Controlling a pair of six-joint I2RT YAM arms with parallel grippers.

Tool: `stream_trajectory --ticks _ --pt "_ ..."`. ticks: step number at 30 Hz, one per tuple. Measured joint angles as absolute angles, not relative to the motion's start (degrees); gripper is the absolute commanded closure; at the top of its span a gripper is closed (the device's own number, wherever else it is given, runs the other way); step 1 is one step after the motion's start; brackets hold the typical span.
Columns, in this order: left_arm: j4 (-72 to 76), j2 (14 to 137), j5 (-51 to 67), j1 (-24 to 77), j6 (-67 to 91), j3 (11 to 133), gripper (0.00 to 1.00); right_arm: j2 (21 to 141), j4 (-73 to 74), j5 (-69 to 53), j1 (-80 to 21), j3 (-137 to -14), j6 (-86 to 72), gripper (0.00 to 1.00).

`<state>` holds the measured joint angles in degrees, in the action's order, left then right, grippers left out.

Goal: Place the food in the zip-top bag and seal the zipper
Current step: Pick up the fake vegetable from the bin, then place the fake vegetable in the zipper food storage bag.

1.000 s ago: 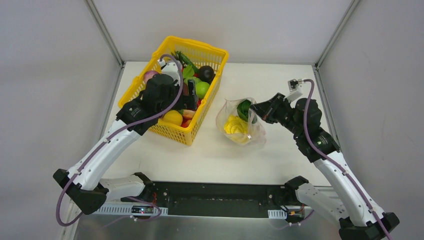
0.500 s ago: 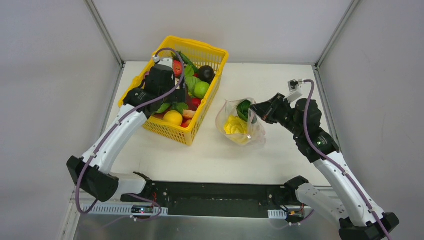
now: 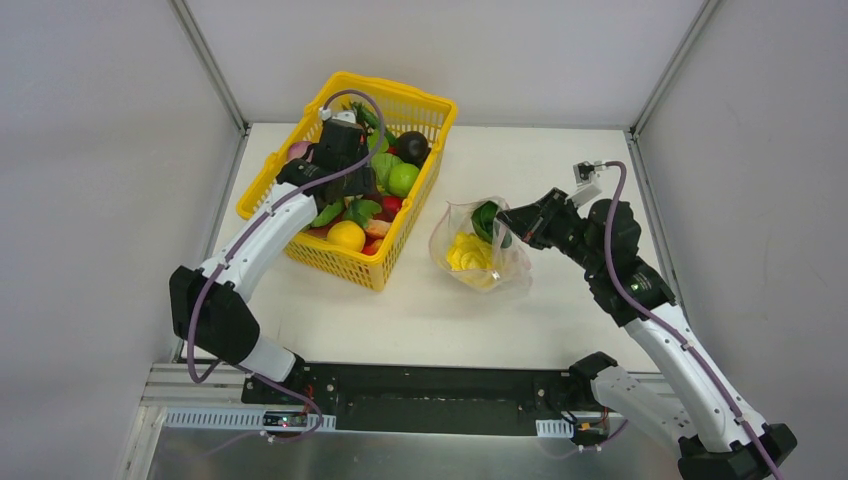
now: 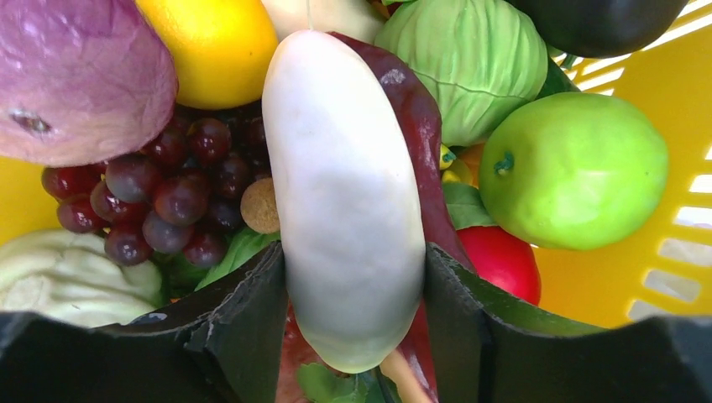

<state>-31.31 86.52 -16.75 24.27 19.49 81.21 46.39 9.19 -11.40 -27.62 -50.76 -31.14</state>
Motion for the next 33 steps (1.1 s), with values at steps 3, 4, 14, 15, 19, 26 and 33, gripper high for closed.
stream_trajectory --ticks 3,4,14,15,19,26,33 --pt "-29.89 85.03 -16.69 24.27 19.92 79.61 0.62 46.35 9.19 -11.4 -27.62 -50.76 -31.16 1.0" --pt "-29.69 84.58 -16.64 24.27 19.92 79.15 0.63 46.35 9.17 -11.4 -27.62 -50.76 -31.22 1.0" --pt "-26.06 72.58 -11.92 24.27 20.58 72.93 0.67 46.28 9.19 -11.4 -27.62 -50.74 -31.31 1.0" --pt "-25.15 70.87 -10.33 24.25 20.82 72.51 0.67 46.24 9.19 -11.4 -27.62 -50.72 -31.31 1.0" --pt "-22.37 66.32 -3.49 24.27 22.46 71.96 0.66 45.98 9.17 -11.4 -27.62 -50.65 -31.33 1.0" --pt "-16.93 61.67 13.34 24.36 26.28 68.82 0.66 45.76 8.84 -11.64 -27.62 -50.24 -31.33 1.0" --pt "-15.57 62.65 26.24 30.13 27.29 67.66 0.67 45.76 8.84 -11.86 -27.62 -50.22 -31.53 1.0"
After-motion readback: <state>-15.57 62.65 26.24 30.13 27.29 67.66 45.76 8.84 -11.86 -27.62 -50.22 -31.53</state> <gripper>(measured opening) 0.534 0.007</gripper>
